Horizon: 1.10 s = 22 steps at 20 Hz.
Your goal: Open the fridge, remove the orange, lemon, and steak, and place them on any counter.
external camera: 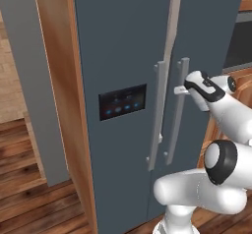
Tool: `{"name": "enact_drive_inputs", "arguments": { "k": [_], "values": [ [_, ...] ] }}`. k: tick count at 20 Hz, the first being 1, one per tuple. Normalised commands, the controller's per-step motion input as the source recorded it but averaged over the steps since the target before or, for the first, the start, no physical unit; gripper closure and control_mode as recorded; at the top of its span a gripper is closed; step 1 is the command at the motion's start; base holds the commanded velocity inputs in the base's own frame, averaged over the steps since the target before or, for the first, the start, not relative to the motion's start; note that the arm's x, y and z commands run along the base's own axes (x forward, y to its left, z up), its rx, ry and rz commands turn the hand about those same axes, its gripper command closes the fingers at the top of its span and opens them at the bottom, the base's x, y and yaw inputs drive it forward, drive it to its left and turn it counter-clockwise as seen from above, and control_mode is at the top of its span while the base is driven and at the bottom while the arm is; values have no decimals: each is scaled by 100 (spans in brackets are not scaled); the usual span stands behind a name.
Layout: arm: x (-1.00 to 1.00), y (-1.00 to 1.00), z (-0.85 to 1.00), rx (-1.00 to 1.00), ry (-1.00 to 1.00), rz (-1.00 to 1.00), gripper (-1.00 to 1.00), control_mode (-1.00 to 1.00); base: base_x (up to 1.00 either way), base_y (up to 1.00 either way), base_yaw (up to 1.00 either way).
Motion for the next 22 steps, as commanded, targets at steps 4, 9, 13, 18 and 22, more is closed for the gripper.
{"name": "enact_drive_inputs", "arguments": {
  "k": [4, 9, 13, 18, 22],
  "values": [
    [-26, -95, 0, 0, 0, -2, 100, -100, 0, 0, 0],
    [-49, -100, 0, 0, -1, -6, 100, -100, 0, 0, 0],
    [-65, -100, 0, 0, -8, -11, 100, -100, 0, 0, 0],
    [-72, -100, 0, 0, -9, -13, 100, -100, 0, 0, 0],
    [-62, -91, 0, 0, -6, -14, 100, -100, 0, 0, 0]
  ]
}}
